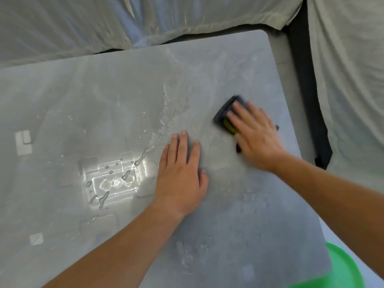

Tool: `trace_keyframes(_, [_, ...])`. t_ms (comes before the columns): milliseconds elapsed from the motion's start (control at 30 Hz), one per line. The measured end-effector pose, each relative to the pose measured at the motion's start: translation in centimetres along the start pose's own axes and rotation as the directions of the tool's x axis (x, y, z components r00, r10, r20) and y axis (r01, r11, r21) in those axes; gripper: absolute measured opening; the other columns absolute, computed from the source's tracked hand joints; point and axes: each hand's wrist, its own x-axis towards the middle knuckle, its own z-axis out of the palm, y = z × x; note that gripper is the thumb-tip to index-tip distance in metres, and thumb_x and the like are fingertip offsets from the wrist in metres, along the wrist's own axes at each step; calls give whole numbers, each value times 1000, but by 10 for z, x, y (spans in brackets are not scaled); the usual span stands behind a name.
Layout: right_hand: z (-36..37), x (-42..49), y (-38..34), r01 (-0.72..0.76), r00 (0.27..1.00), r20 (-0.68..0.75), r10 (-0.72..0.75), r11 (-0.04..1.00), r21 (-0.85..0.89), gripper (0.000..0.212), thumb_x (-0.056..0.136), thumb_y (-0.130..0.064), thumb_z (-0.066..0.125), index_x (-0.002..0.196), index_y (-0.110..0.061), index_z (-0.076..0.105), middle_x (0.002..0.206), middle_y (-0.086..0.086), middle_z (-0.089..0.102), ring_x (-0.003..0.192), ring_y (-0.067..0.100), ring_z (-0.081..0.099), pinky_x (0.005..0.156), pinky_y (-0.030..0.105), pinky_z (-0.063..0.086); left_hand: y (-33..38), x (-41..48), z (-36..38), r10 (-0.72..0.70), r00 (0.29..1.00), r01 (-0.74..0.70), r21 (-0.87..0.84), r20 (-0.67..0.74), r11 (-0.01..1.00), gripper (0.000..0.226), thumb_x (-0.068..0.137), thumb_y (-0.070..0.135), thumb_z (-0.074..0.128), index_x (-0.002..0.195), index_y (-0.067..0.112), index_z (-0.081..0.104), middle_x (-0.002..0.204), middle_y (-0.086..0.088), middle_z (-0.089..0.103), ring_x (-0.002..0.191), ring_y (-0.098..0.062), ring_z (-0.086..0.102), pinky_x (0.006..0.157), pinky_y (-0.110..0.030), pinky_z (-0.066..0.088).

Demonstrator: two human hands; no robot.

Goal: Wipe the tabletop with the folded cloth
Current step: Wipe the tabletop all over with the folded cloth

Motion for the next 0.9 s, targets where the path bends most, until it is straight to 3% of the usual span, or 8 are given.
trace_keyframes(100, [-6, 21, -7, -363, 929, -26, 369, 923, 125, 55, 107, -35, 29, 160, -32, 15, 169, -6, 1, 155, 21, -7, 126, 48, -1, -1, -1, 2, 6, 1000, -6, 10, -1, 1000, 69, 94, 41, 32, 156, 14, 21, 166, -17, 1, 153, -32, -6, 124, -47, 6])
trace_keyframes(200, [12, -31, -42, -285, 958, -27, 287, 957, 59, 56, 106, -36, 30, 160, -30, 16, 168, -7, -1, 155, 24, -6, 125, 43, -5, 2, -1, 2, -6, 1000, 6, 18, 12, 1000, 71, 92, 40, 33, 156, 12, 21, 165, -20, -1, 153, -34, -7, 123, -48, 3])
trace_keyframes(300, [21, -83, -50, -175, 983, 64, 173, 984, 21, 58, 104, -36, 30, 160, -32, 15, 167, -10, -4, 155, 23, -8, 125, 43, -5, 11, -2, 1, 45, 999, -44, 35, -18, 998, 69, 90, 38, 40, 152, 8, 31, 164, -22, 8, 153, -36, 3, 123, -51, 9])
trace_keyframes(400, [9, -56, -22, -312, 950, 49, 309, 949, 56, 56, 105, -37, 27, 159, -34, 14, 168, -10, -1, 155, 21, -7, 125, 44, -3, 18, -8, 9, 85, 996, -85, 40, 0, 996, 68, 90, 40, 38, 151, 10, 33, 164, -21, 11, 152, -36, 5, 122, -53, 12])
trace_keyframes(500, [-8, -7, 9, -505, 859, -21, 512, 854, 125, 55, 107, -38, 24, 160, -33, 10, 169, -7, -4, 155, 22, -10, 125, 44, -6, 22, -9, 16, 64, 998, -64, 42, 5, 997, 67, 89, 40, 38, 150, 11, 35, 164, -20, 13, 152, -36, 5, 122, -52, 10])
trace_keyframes(600, [-7, -17, 7, -520, 847, -38, 531, 840, 154, 55, 108, -38, 23, 161, -31, 9, 169, -7, -5, 155, 22, -11, 125, 41, -8, 25, -8, 17, 53, 999, -53, 48, -6, 997, 65, 90, 40, 37, 148, 11, 36, 164, -20, 14, 152, -36, 6, 122, -52, 10])
trace_keyframes(767, [15, -118, -24, -553, 830, -24, 557, 829, 79, 56, 105, -39, 23, 160, -28, 16, 169, -5, 1, 155, 22, -6, 125, 41, -3, 33, -9, 15, 12, 1000, -12, 50, -7, 999, 65, 91, 45, 35, 146, 10, 37, 164, -21, 12, 152, -37, 5, 122, -53, 10])
trace_keyframes(900, [5, -65, -1, -579, 809, -31, 587, 805, 134, 56, 106, -41, 20, 160, -29, 12, 169, -5, -2, 155, 24, -7, 125, 44, -4, 33, -8, 19, 12, 1000, -12, 60, -1, 998, 67, 92, 48, 34, 148, 11, 34, 164, -21, 9, 152, -37, 1, 122, -54, 8])
